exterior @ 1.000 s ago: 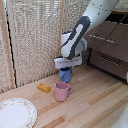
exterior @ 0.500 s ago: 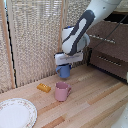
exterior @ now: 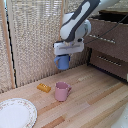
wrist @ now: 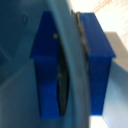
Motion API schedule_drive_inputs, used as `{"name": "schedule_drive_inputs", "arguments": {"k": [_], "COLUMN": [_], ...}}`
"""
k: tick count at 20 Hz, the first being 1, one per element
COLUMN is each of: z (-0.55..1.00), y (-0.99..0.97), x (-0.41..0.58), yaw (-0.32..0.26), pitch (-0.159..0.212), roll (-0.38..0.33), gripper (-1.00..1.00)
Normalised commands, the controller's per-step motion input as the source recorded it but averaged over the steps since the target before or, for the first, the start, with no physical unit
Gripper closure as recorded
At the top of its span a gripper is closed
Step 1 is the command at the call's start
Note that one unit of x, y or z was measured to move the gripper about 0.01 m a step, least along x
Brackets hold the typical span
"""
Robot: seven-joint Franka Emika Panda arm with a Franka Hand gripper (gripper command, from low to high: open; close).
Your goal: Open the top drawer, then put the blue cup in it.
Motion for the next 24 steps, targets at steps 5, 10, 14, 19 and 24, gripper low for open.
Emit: {"name": "schedule_drive_inputs", "arguments": {"k": [5,10,14,19,24], "z": [0.89,0.9,0.86,0.86,0.87], "y": [0.16,0.03,0.0,0.0,0.0], "x": [0.003,0.0,0.0,0.0,0.0], "yaw": [-0.28,-0.328,-0.341,-0.341,-0.336], "pitch": [-0.021,-0.017,-0.005,-0.001,0.0], "roll": [0.006,-0.011,-0.009,-0.012,-0.031], "gripper": [1.0,1.0,1.0,1.0,1.0]}}
